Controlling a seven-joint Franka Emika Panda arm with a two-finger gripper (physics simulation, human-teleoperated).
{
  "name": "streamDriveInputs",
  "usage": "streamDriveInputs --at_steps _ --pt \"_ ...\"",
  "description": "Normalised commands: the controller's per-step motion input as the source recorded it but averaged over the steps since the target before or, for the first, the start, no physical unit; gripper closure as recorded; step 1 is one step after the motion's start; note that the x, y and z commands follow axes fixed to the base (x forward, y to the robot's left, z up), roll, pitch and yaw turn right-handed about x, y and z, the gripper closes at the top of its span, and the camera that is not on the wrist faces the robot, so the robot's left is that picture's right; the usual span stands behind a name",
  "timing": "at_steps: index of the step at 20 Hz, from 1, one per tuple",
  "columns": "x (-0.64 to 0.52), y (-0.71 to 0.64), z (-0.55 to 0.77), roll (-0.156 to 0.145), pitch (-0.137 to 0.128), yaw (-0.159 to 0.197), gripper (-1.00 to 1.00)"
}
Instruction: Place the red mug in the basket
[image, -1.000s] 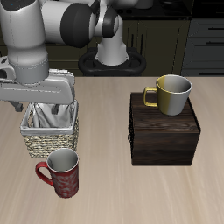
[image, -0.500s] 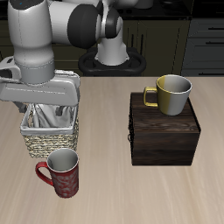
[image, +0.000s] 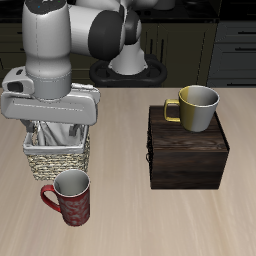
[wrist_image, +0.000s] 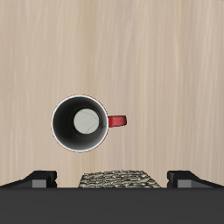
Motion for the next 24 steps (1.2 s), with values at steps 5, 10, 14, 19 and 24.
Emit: streamDriveInputs --at_steps 5,10,14,19,24 --pt "0.05 -0.01 -0.01 -0.055 -0.018 0.023 -1.00" --pt "0.01 0.00 -0.03 -0.023 -0.008 -0.004 -1.00" --pt "-0.01 0.08 -0.06 0.027 0.019 -0.001 -1.00" --pt "0.00 0.09 -0.03 0.194 0.090 -0.165 -1.00" --pt "0.00 0.01 0.05 0.157 0.016 -0.097 -1.00"
